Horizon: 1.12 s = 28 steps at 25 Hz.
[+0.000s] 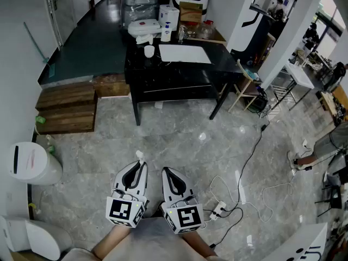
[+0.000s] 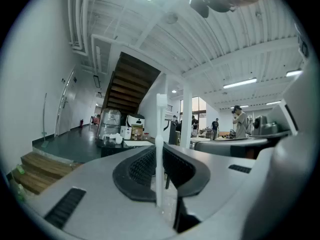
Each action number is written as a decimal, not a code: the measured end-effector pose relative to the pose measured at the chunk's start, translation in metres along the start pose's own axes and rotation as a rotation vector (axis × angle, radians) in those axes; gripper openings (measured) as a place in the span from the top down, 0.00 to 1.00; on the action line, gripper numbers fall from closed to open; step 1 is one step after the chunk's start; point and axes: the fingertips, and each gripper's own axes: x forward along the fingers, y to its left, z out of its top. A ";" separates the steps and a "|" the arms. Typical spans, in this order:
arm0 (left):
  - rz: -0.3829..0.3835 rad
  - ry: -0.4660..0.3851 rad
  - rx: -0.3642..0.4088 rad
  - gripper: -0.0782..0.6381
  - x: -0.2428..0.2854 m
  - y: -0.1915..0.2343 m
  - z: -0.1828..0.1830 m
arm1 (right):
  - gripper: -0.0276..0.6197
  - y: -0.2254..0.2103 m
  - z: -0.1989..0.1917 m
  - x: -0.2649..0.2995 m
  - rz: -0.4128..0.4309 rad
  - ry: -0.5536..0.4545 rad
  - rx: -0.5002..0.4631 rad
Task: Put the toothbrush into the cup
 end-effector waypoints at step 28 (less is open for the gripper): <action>0.022 0.040 0.006 0.82 0.057 -0.014 -0.013 | 0.95 -0.055 -0.005 0.031 0.102 0.024 0.004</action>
